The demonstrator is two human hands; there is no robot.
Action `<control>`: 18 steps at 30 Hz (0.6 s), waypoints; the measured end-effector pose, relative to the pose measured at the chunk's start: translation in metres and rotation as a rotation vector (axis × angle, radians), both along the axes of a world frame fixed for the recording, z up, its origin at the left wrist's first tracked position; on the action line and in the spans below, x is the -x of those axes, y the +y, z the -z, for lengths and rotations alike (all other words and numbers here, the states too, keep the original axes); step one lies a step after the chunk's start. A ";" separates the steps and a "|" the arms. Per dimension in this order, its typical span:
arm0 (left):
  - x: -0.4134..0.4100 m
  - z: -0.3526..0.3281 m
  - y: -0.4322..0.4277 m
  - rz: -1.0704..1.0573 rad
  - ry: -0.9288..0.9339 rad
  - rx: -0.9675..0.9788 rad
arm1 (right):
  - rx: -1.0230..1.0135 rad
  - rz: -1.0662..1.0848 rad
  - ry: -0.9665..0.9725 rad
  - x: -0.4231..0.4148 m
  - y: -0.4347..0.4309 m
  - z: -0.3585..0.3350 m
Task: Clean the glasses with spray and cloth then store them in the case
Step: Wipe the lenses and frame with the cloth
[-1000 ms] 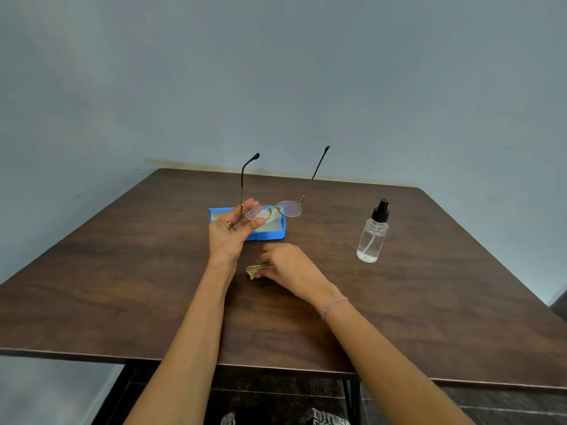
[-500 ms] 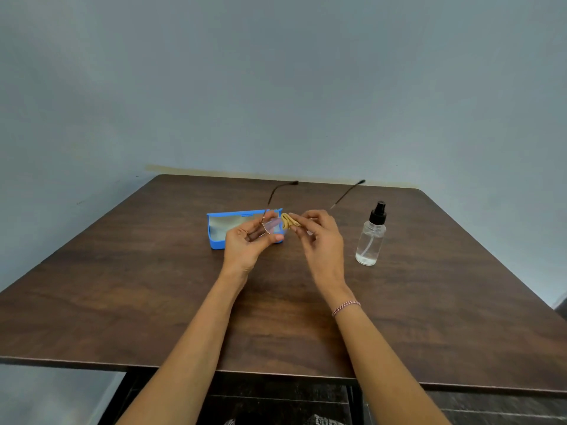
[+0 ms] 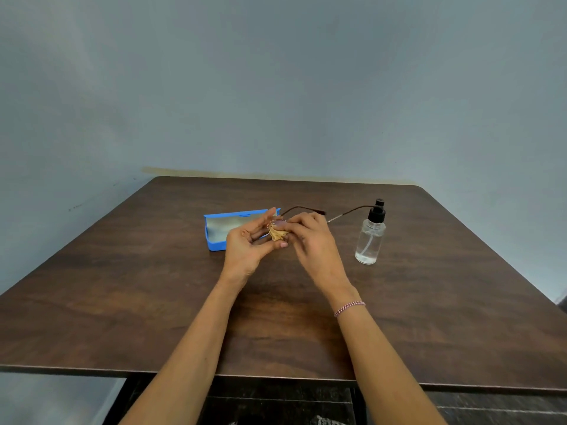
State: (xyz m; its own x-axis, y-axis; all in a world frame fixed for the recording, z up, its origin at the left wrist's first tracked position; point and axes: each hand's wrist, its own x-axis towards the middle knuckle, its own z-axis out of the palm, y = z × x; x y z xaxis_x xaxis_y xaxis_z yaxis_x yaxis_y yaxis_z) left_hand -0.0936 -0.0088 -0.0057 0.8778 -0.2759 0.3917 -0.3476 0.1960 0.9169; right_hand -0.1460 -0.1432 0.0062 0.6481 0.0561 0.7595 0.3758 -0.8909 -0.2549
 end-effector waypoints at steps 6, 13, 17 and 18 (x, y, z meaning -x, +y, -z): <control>-0.002 0.003 -0.002 -0.001 -0.032 -0.043 | 0.001 -0.001 0.012 0.004 0.008 -0.005; 0.001 0.001 -0.004 -0.012 -0.045 -0.052 | 0.034 0.175 -0.105 0.003 0.006 -0.006; 0.001 0.000 -0.002 -0.009 -0.051 -0.022 | 0.019 0.114 -0.066 0.002 0.009 -0.002; 0.000 0.000 -0.001 -0.011 -0.054 -0.021 | 0.014 0.081 -0.056 0.002 0.009 -0.001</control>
State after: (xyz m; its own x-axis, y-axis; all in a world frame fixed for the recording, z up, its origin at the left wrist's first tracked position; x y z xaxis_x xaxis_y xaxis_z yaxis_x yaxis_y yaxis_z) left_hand -0.0940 -0.0101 -0.0058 0.8585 -0.2752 0.4328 -0.3986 0.1731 0.9006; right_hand -0.1478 -0.1338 0.0074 0.6076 0.0159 0.7941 0.3157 -0.9223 -0.2230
